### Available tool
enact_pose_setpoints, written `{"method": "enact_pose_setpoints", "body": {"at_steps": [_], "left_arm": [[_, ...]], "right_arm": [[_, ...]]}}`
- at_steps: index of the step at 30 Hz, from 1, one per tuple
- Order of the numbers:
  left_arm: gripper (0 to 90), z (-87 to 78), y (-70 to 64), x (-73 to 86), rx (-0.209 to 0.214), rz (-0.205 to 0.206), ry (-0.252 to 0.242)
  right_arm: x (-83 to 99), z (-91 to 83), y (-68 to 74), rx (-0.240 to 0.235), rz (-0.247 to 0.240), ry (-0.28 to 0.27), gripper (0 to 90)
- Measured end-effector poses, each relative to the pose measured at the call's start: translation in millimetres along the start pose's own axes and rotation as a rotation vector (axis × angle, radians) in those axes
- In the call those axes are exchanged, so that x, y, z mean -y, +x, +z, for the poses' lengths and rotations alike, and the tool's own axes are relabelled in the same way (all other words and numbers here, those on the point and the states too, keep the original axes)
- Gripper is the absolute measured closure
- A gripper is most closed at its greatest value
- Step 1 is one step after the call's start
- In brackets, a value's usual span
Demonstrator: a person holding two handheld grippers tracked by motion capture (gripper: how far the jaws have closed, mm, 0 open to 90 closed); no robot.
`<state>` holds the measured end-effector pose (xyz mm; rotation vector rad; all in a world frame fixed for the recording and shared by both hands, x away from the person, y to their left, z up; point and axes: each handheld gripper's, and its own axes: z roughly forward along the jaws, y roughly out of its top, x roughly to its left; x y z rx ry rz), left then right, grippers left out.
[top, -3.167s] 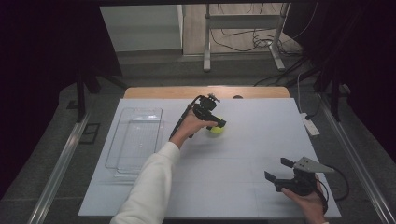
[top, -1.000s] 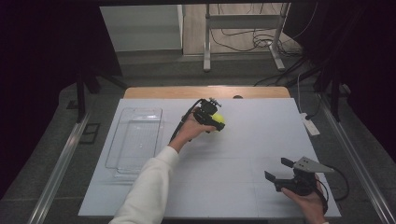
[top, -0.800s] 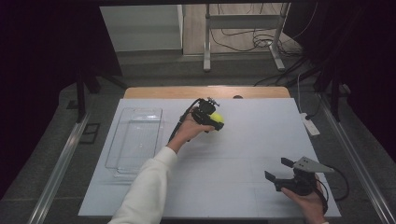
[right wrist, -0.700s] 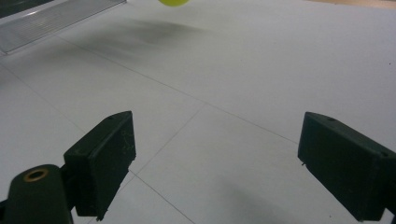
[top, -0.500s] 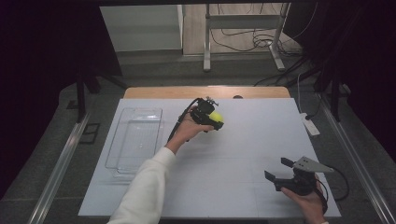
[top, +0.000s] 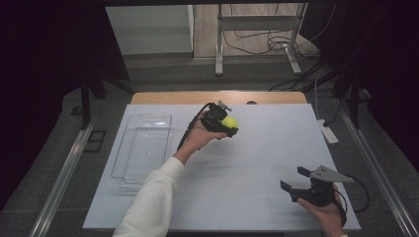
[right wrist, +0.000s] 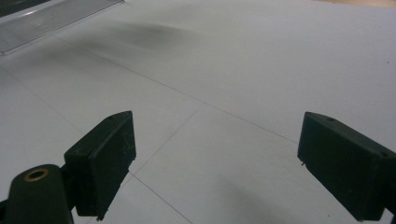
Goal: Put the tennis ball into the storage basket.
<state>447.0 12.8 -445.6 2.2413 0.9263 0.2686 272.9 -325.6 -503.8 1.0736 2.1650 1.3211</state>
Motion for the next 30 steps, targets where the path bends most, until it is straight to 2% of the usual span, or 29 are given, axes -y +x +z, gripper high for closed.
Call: {"method": "enact_pose_setpoints", "body": {"at_steps": [19,30], "left_arm": [[27.6,-18.6,-3.1,4.1,0.005,0.003,-0.069],[27.6,-23.8,-5.7,4.2,0.004,0.01,-0.088]], "right_arm": [[-0.3,0.4,0.7,0.004,-0.003,0.003,11.6],[-0.1,0.5,0.4,0.007,-0.001,0.003,11.6]]}}
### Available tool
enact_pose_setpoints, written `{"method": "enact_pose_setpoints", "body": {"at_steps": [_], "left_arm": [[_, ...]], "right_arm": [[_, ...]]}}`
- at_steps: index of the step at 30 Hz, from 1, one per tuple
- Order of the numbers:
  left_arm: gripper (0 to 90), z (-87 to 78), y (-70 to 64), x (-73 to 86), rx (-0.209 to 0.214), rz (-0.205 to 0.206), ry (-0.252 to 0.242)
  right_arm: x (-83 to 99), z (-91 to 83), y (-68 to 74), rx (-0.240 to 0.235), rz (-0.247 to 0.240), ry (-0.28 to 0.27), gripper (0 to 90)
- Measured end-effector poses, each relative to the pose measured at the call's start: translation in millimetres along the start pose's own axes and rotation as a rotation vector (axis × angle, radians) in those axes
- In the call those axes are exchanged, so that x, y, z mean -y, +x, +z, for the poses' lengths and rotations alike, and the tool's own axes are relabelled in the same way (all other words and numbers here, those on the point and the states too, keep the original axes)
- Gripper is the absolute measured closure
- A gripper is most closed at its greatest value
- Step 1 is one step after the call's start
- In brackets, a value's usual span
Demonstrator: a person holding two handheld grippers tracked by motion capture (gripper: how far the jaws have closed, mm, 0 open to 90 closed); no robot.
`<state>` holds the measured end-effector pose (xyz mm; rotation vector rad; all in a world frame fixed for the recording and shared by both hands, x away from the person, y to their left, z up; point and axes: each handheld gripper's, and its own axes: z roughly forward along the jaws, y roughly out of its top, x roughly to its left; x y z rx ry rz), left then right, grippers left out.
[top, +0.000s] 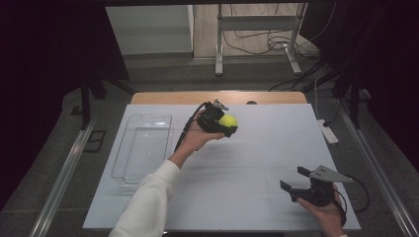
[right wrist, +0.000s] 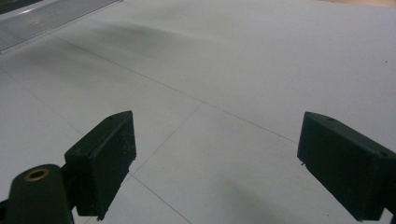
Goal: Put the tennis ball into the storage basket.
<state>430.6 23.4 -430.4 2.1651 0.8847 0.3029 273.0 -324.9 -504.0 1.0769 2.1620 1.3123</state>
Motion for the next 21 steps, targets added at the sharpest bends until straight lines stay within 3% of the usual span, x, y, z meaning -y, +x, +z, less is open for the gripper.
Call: {"method": "enact_pose_setpoints", "body": {"at_steps": [21], "left_arm": [[27.6,-19.1,-1.6,-3.5,-0.008,-0.001,-0.07]], "right_arm": [[-0.1,0.2,-0.2,0.001,0.006,-0.002,11.6]]}}
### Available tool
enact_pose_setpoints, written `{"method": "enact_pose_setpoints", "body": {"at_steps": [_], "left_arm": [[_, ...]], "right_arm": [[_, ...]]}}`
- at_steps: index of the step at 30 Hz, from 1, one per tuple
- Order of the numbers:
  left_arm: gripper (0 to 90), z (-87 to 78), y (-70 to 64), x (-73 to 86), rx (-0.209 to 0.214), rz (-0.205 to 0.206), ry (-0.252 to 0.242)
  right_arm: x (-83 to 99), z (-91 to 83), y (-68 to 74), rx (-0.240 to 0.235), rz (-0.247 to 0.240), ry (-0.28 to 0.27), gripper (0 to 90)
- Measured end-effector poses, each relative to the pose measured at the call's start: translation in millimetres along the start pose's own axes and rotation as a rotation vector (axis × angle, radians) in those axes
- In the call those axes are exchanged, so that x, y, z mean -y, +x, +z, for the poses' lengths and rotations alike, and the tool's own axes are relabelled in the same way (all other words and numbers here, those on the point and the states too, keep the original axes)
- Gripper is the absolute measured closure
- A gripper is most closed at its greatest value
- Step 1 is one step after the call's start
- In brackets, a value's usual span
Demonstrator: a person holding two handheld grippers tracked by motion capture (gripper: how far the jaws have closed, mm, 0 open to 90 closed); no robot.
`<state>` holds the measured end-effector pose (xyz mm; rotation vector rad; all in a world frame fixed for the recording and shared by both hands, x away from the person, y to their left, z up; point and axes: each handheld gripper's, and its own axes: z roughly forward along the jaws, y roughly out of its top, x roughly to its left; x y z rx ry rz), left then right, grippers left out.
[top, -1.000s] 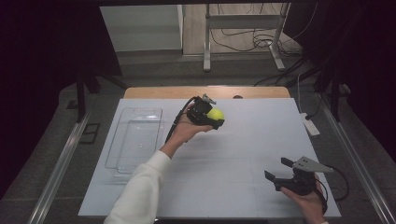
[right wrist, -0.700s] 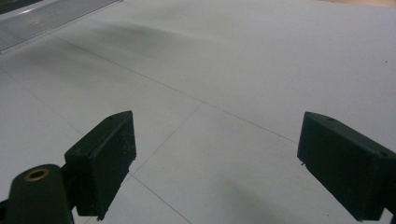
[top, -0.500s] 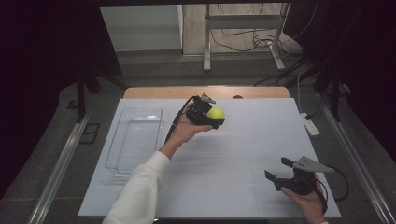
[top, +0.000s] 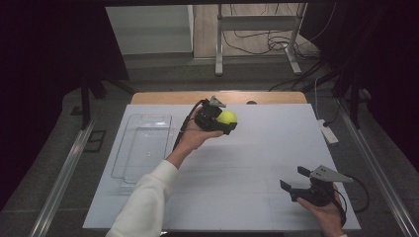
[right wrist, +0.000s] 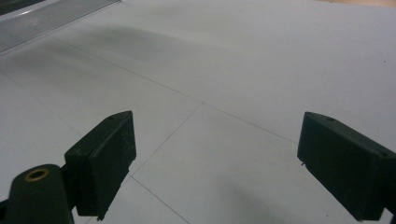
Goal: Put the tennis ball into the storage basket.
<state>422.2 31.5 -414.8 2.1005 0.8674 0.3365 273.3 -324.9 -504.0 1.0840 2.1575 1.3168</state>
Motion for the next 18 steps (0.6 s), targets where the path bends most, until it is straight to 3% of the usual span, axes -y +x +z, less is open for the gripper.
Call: {"method": "enact_pose_setpoints", "body": {"at_steps": [18], "left_arm": [[27.6,-21.9,-0.5,-1.9,-0.01,0.006,-0.061]], "right_arm": [[-0.3,-0.5,0.2,0.006,-0.005,0.001,11.7]]}}
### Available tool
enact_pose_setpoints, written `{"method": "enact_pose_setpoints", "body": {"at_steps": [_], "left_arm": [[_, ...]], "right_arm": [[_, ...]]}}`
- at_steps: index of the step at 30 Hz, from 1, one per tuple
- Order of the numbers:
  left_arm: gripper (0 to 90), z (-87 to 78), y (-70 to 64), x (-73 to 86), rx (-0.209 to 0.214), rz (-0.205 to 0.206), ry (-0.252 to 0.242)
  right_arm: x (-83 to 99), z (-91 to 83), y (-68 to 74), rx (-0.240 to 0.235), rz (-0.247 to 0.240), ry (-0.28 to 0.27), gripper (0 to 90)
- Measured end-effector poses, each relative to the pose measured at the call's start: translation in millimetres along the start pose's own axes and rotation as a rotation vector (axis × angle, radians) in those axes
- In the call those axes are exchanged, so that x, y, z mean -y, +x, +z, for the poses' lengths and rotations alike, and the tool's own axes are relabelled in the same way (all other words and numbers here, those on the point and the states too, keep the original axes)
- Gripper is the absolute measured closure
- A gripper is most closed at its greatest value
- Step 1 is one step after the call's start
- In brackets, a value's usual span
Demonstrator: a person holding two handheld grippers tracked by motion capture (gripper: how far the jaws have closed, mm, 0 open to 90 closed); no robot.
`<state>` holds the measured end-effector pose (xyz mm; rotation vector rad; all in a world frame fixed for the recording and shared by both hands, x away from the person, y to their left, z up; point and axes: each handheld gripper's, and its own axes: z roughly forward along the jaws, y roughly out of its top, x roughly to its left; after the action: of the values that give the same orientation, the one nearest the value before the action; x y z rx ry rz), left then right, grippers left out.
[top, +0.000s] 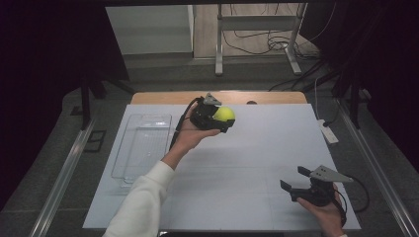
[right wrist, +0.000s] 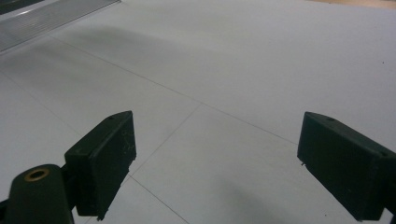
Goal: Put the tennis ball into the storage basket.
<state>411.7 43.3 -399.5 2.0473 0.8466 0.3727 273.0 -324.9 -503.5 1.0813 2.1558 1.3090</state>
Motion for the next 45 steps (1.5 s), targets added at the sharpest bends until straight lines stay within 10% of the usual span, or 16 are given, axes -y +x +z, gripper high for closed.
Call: {"method": "enact_pose_setpoints", "body": {"at_steps": [45], "left_arm": [[27.6,-35.5,10.6,15.5,-0.054,-0.036,-0.085]], "right_arm": [[0.0,1.2,1.0,0.007,-0.001,0.002,11.8]]}}
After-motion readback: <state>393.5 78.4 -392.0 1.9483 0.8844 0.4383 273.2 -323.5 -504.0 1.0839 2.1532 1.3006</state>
